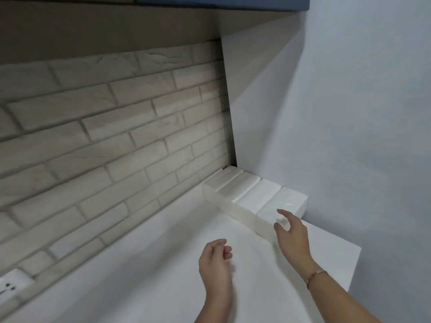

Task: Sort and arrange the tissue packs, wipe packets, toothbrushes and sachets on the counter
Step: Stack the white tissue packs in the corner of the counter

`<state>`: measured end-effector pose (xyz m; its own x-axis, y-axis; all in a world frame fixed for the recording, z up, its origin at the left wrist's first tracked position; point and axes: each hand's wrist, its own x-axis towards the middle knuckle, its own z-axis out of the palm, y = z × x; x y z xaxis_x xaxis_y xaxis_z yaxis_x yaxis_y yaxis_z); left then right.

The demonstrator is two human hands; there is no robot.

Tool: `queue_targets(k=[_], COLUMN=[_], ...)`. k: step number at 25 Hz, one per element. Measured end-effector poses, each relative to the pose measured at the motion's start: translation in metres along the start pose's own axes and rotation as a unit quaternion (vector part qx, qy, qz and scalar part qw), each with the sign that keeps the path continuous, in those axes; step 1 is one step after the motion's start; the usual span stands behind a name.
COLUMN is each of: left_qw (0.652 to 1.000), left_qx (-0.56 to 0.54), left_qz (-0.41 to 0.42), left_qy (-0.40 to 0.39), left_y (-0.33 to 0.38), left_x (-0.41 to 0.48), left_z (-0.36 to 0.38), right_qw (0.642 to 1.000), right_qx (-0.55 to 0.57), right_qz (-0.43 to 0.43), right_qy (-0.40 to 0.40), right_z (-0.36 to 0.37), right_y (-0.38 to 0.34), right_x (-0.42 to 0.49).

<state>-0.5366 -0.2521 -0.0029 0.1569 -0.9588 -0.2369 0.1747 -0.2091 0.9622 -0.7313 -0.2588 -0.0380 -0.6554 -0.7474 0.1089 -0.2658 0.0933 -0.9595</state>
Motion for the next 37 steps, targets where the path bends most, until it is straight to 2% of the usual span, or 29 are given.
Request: queue_targets(k=[3,6,9,14,17,20,26,30,34,37], left_qw=[0.999,0.997,0.996,0.992,0.986,0.973,0.947,0.92,0.865,0.822], left_qx=[-0.022,0.006,0.057,0.097,0.098,0.092,0.095,0.096,0.137,0.28], left_qz=[0.041,0.072,0.067,0.032,0.038,0.069,0.145,0.164,0.198,0.166], left_qy=[0.025,0.023,0.003,0.07,0.133,0.202,0.269,0.343,0.44,0.467], left_y=[0.011,0.015,0.017,0.002,-0.003,0.0,0.026,0.052,0.086,0.103], left_x=[-0.02,-0.035,-0.048,-0.084,-0.111,-0.137,-0.178,-0.193,-0.184,-0.139], left_z=[-0.045,-0.108,-0.174,-0.292,-0.356,-0.423,-0.519,-0.589,-0.677,-0.761], right_qw=[0.998,0.989,0.976,0.945,0.923,0.9,0.864,0.843,0.813,0.764], right_qx=[0.064,0.083,0.079,0.059,0.038,0.012,-0.008,-0.011,-0.024,-0.108], right_qz=[0.01,0.018,0.013,0.007,0.0,-0.012,-0.041,-0.068,-0.091,-0.174], right_qy=[-0.024,-0.118,-0.205,-0.322,-0.382,-0.435,-0.503,-0.534,-0.575,-0.612], right_z=[0.031,0.066,0.097,0.155,0.18,0.207,0.249,0.284,0.319,0.341], right_y=[-0.029,-0.052,-0.069,-0.101,-0.107,-0.113,-0.132,-0.156,-0.184,-0.198], right_x=[-0.073,-0.145,-0.195,-0.291,-0.352,-0.416,-0.51,-0.559,-0.597,-0.63])
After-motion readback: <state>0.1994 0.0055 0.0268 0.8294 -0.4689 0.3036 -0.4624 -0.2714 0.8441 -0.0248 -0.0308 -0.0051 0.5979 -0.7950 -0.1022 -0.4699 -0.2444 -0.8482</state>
